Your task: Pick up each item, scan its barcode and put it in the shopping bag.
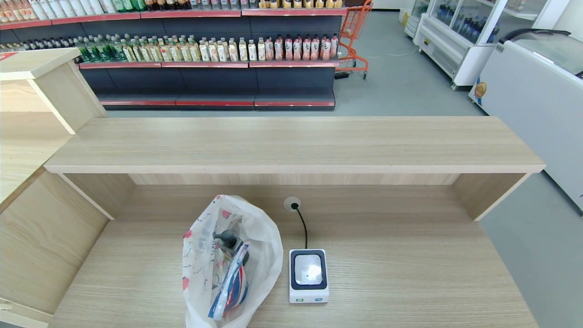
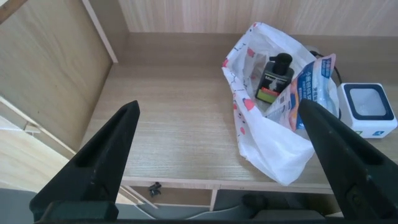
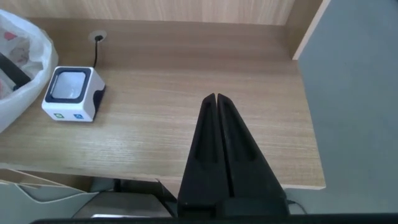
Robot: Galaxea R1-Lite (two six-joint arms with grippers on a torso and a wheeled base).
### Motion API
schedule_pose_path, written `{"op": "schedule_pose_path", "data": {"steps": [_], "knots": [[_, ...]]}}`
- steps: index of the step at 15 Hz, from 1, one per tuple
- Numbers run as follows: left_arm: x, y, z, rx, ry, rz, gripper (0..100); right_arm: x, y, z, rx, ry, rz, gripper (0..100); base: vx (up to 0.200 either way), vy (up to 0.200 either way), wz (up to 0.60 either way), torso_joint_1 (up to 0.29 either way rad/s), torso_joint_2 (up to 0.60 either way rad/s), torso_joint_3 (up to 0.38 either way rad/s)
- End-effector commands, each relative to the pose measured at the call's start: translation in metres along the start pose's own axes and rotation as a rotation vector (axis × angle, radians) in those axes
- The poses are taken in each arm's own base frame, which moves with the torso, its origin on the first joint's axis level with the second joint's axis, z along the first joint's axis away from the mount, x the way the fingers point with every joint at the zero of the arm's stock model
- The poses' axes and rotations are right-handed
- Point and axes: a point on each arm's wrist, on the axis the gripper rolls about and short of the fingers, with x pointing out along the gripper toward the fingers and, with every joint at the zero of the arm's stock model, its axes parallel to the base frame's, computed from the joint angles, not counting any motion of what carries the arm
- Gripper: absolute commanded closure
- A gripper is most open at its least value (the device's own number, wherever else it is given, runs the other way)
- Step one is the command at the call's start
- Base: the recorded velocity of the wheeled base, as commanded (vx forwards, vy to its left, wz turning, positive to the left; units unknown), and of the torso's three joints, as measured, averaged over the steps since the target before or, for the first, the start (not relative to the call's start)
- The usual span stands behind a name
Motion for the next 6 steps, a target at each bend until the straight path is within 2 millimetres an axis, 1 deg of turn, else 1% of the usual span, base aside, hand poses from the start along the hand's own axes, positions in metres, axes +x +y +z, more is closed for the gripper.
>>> {"op": "schedule_pose_path", "data": {"steps": [1,6], "knots": [[0.0001,0.0,-0.0005,0.0,0.001,0.0,0,0.0002,0.0,0.0,0.0,0.003,0.002,100,0.0,0.0,0.0,0.0,0.0,0.0],[0.0,0.0,0.0,0.0,0.0,0.0,0,0.0002,0.0,0.0,-0.006,0.003,0.002,100,0.0,0.0,0.0,0.0,0.0,0.0]]}}
